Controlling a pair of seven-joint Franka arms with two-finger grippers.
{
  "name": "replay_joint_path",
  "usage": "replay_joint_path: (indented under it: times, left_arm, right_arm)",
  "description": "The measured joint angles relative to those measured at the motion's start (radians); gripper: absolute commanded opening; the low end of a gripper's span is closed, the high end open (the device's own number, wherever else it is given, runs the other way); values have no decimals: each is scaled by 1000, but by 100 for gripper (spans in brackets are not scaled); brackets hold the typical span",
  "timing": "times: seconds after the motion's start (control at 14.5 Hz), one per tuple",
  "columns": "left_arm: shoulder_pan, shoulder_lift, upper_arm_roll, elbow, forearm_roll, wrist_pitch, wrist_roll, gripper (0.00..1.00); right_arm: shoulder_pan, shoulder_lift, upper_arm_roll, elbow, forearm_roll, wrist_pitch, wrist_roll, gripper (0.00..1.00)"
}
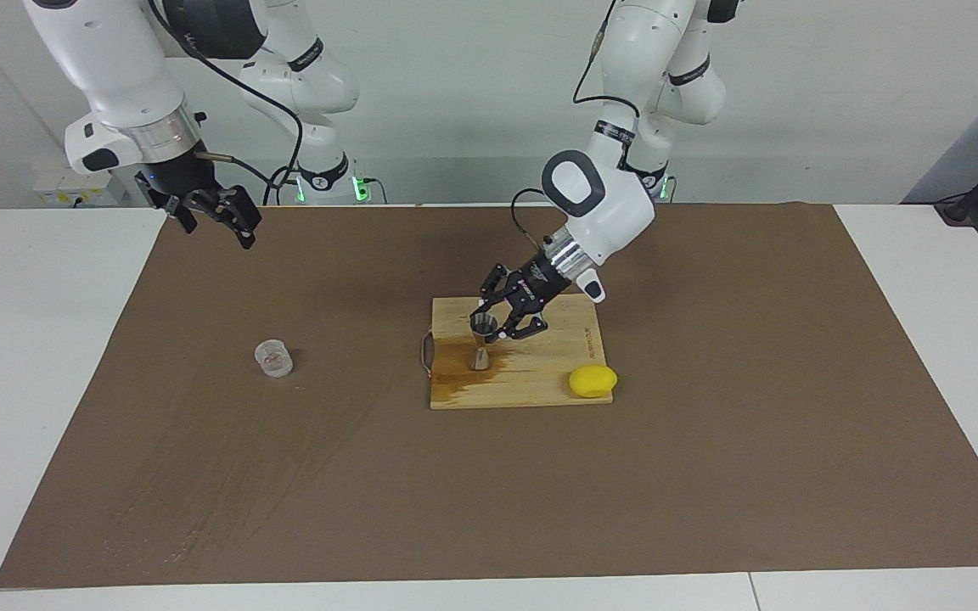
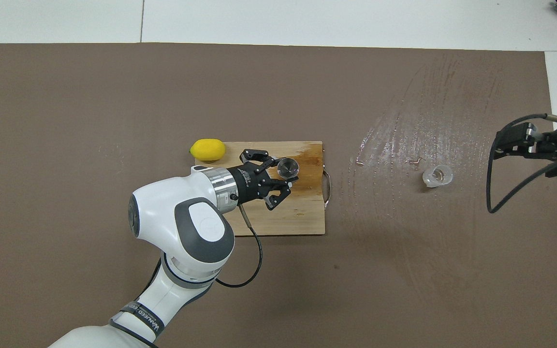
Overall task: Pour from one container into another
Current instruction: 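Lift the steel cup with the left gripper and carry it onto the cutting board, then open the left gripper to release the steel cup while the right gripper opens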
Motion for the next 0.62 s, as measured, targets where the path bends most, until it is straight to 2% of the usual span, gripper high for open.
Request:
replay_joint_path:
  times: [0.28,0.41,0.48,0.55,0.62]
  left_arm:
    - [0,0,1,0,0,12,1,0]
    - [-9,0,1,0,0,48,2,8]
    - [-18,1,0,-1,0,70,2,15]
    - [-27,3,0,-1,0,86,2,33]
    - [-34,5,0,-1,0,95,2,80]
  right_arm:
    - [-9,0,0,0,0,-4,0,100]
    - [-9,0,1,0,2,14,18,100]
    - [-10,1,0,-1,3,15,55,100]
    - [-10,4,0,-1,3,16,104,100]
    - [-11,10,-1,-2,4,19,160,100]
